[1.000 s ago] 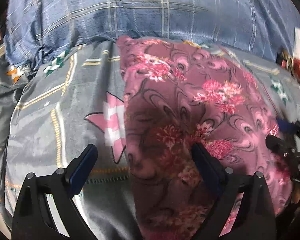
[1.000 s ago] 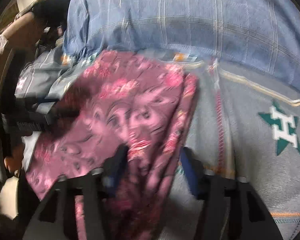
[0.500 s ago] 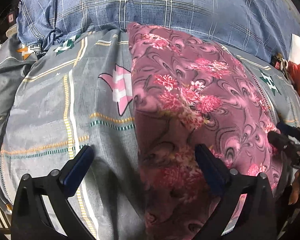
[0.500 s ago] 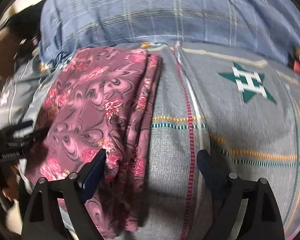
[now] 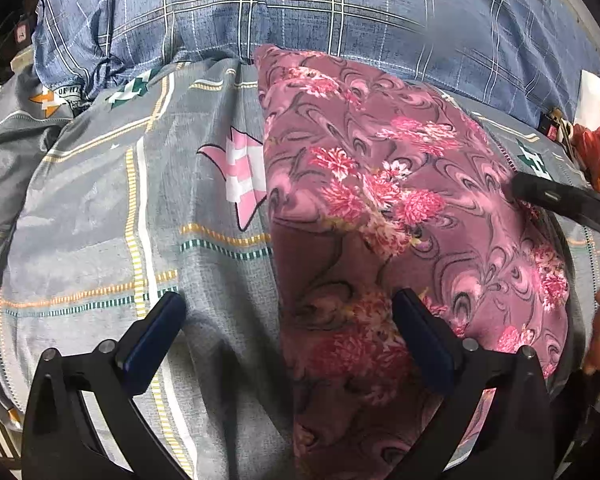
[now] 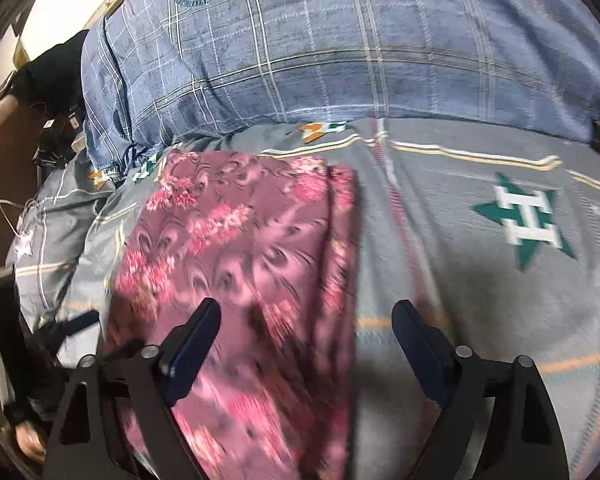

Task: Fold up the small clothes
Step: 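Press the folded blouse flat with both open tools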

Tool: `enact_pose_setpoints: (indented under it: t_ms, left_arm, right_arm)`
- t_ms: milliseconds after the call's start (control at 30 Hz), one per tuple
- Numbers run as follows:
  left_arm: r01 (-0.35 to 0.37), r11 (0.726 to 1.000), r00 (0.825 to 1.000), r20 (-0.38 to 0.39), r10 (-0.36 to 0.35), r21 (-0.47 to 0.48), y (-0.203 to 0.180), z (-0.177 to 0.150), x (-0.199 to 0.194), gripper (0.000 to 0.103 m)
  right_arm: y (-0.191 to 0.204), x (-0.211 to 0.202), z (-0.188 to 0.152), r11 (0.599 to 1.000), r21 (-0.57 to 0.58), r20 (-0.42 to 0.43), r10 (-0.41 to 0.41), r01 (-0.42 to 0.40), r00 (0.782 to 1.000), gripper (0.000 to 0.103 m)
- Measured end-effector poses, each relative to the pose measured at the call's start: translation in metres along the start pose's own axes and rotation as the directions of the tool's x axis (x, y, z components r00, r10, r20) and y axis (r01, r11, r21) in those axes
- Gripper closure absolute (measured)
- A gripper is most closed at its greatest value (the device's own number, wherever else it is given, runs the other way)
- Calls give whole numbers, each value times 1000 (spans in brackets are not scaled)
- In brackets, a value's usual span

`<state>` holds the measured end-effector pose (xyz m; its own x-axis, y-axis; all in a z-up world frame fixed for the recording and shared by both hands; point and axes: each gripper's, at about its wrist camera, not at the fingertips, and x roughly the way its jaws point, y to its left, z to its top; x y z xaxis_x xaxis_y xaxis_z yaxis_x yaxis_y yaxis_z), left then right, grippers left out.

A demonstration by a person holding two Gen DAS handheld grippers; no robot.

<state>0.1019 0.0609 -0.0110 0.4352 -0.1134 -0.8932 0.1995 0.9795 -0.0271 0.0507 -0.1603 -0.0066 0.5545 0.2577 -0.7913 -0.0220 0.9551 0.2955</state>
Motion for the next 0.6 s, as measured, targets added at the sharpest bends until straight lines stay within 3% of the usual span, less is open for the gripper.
enact_pose_setpoints:
  t_ms: [33, 67, 100, 200, 367, 467, 500, 533, 600]
  left_arm:
    - [6, 1000, 1000, -2, -6, -3, 1, 0, 1, 0]
    - [13, 1000, 1000, -4, -13, -8, 2, 0, 2, 0]
    - [22, 1000, 1000, -7, -22, -13, 4, 0, 3, 0]
    - [45, 999, 999, -21, -45, -26, 8, 3, 5, 0]
    - [86, 996, 995, -43, -88, -36, 12, 9, -1, 0]
    - [106, 994, 994, -2, -106, -16, 14, 7, -15, 0]
    - [100, 995, 995, 5, -100, 2, 12, 5, -16, 0]
    - [84, 996, 996, -1, -84, 25, 9, 4, -15, 0]
    - [38, 997, 999, -20, -37, 65, 1, -1, -6, 0]
  right_arm:
    - [2, 6, 3, 1000, -1, 2, 17, -17, 1000, 63]
    - [8, 14, 7, 999, -24, 9, 48, -48, 999, 78]
    - [12, 18, 9, 998, -43, 17, 51, -50, 999, 79]
    - [18, 35, 11, 996, -90, 34, -14, 17, 999, 73]
    - [7, 22, 21, 999, -48, 19, -11, 12, 1000, 69]
    - [0, 4, 17, 999, -38, 18, -13, 14, 1000, 67]
    - [-3, -3, 10, 999, -42, 13, 12, -12, 1000, 62]
    - [-4, -5, 5, 998, -52, -1, 33, -33, 999, 48]
    - [-4, 1, -12, 994, -105, -69, 23, -30, 997, 40]
